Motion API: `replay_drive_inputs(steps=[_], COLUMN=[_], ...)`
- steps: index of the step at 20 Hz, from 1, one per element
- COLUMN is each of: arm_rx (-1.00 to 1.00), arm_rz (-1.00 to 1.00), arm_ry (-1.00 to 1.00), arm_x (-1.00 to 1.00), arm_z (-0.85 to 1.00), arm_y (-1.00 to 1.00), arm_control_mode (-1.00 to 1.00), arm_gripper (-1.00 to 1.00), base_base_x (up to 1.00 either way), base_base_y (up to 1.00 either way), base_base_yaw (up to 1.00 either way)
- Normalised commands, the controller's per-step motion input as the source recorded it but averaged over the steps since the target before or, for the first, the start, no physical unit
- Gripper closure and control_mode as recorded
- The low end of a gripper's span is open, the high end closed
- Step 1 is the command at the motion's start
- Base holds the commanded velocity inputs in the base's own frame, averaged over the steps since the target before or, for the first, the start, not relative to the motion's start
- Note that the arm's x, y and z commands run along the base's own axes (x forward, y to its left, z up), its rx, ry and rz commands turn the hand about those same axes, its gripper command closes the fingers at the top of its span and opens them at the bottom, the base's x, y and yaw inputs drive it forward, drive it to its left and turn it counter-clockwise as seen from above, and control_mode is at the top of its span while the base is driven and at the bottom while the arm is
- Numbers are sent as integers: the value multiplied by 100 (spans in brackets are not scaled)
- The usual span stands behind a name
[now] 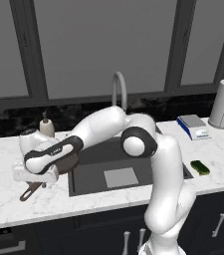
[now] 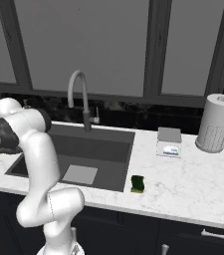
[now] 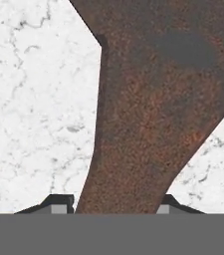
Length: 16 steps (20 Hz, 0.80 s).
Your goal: Pick the pan and sponge and place them into the sink. Then turn on the water.
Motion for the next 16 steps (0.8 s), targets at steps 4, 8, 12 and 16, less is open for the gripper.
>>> replay_drive_inputs(steps=[4,8,12,16], arm_rx=[-10,-16,-20,-27], arm_rz=[-70,-63,-44,-34], arm_ry=[0,2,1,0], arm_x=[0,21,59,52], arm_z=[0,1,4,0], arm_y=[-60,-61,-53,-56], arm_control_mode=[-100,-100,-100,-100], arm_gripper=[100,100,100,100], base_base_x=[0,0,0,0], base_base_y=[0,0,0,0], base_base_yaw=[0,0,0,0])
